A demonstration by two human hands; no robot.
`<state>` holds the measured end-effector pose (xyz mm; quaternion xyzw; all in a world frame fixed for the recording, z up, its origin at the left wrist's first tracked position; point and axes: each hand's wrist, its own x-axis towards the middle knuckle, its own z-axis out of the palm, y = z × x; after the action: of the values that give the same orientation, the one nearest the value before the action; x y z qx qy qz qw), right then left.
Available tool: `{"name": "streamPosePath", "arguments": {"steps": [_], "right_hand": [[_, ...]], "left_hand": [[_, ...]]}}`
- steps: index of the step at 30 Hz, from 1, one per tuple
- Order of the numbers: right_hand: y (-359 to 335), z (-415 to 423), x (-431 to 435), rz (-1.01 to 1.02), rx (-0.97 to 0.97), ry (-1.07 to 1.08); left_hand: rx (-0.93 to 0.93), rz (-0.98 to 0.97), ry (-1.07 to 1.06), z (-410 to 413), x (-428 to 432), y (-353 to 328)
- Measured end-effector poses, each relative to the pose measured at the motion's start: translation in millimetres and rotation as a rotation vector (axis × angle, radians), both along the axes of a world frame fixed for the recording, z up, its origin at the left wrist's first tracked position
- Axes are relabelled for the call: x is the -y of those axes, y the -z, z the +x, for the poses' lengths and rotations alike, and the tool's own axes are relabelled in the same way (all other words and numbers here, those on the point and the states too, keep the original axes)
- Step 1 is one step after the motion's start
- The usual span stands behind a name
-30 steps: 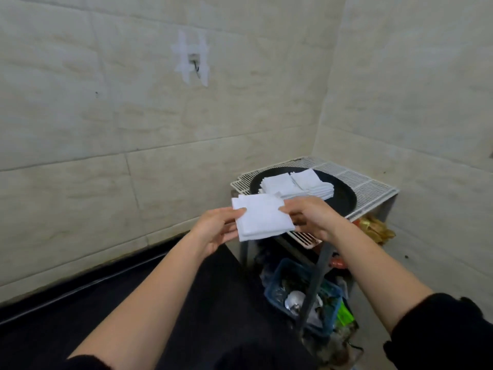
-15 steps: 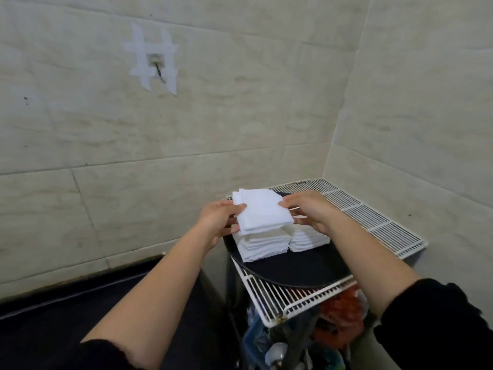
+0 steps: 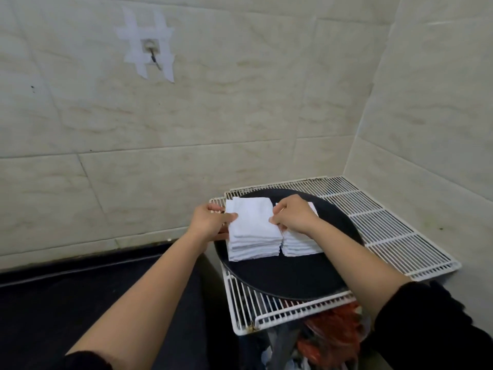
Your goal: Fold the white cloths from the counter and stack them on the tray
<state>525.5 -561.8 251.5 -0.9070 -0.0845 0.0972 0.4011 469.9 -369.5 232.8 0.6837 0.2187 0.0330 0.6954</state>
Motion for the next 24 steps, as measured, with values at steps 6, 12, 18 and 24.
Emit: {"name": "streamPosePath", "arguments": {"steps": [6, 12, 18, 24], "right_hand": [[1, -1, -6, -0.209, 0.132, 0.004], [-21, -9, -31, -0.224, 0.389, -0.051], [-9, -46, -125, -0.162, 0.380, -0.320], [33, -125, -236, -0.334, 0.340, -0.690]], "left_hand": [[-0.022, 0.041, -0.036, -5, 1, 10], [0.053, 0.168, -0.140, -17, -14, 5], [0.052, 0.602, -0.360, -73, -71, 16], [-0.235, 1.109, -0.352, -184, -158, 52]]}}
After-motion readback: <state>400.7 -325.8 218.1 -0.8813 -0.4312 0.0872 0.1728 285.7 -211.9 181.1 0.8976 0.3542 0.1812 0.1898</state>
